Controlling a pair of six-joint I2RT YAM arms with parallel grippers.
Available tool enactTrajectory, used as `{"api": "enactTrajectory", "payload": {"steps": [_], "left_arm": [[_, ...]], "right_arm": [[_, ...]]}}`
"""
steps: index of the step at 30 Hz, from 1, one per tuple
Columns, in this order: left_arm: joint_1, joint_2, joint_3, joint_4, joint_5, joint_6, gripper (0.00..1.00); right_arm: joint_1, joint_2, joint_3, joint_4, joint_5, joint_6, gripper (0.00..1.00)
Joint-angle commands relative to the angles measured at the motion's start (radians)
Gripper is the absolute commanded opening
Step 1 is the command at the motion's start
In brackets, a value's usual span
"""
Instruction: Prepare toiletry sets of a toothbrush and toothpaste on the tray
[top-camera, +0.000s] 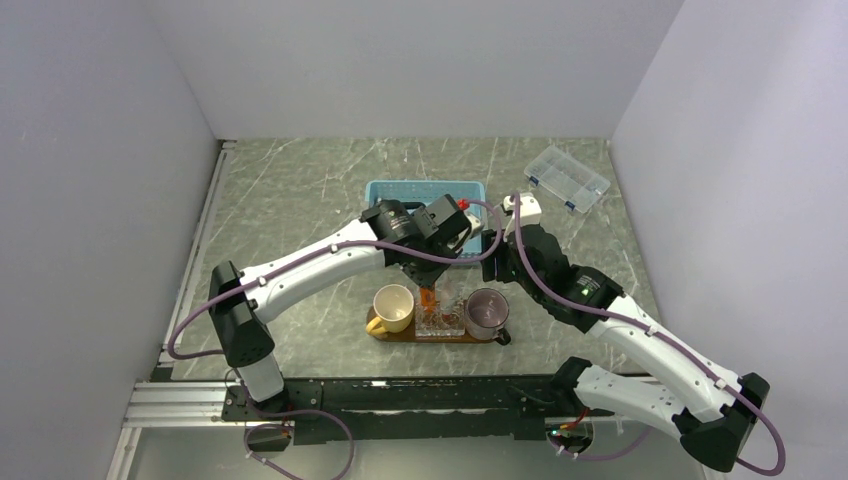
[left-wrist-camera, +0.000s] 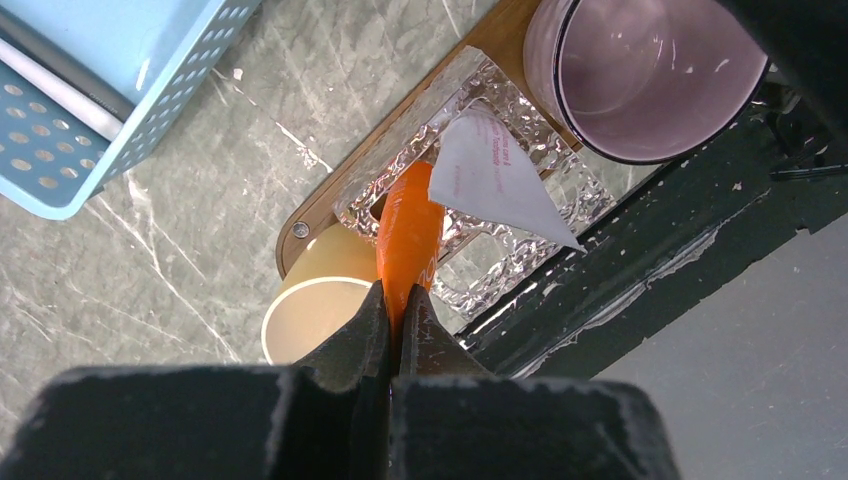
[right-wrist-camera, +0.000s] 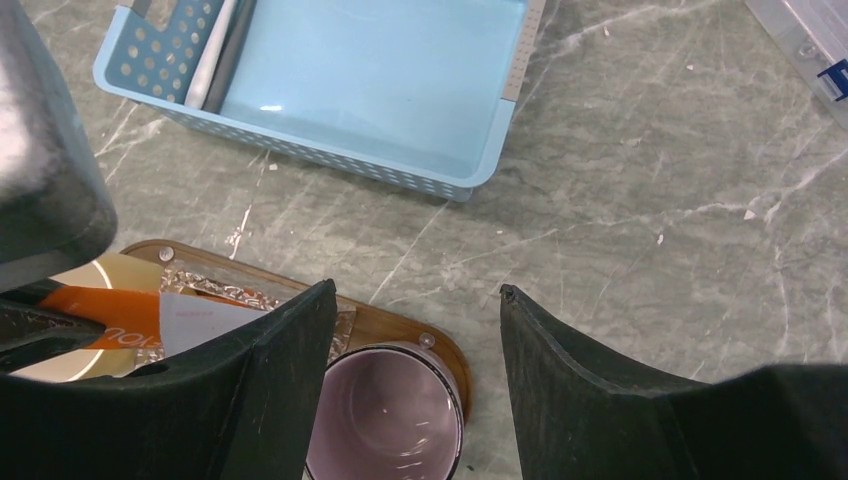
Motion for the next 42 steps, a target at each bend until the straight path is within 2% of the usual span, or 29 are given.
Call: {"api": "enactTrajectory", "payload": {"steps": [1, 13, 22, 38, 42], "left_arm": [[-0.008, 0.002, -0.013, 0.030, -0.015, 0.002, 0.00], [-0.018, 0.014, -0.058, 0.061, -0.029, -0.026, 0.00], [-0.027, 0.026, -0.073, 0.078, -0.037, -0.040, 0.00], [-0.030, 0.041, -0.056, 0.073, -0.047, -0.049, 0.00], [-0.033, 0.032, -0.057, 0.075, -0.048, -0.052, 0.11]], "right_arm": [[-0.006, -0.003, -0.003, 0.045, 0.002, -0.005, 0.63], [-0.016, 0.000, -0.009, 0.052, 0.004, -0.010, 0.63], [-0.023, -0.049, -0.038, 0.005, 0.072, 0.005, 0.63], [-0.027, -0.148, -0.065, -0.073, 0.085, 0.049, 0.64], [-0.029, -0.147, -0.057, -0.077, 0.076, 0.050, 0.64]]}}
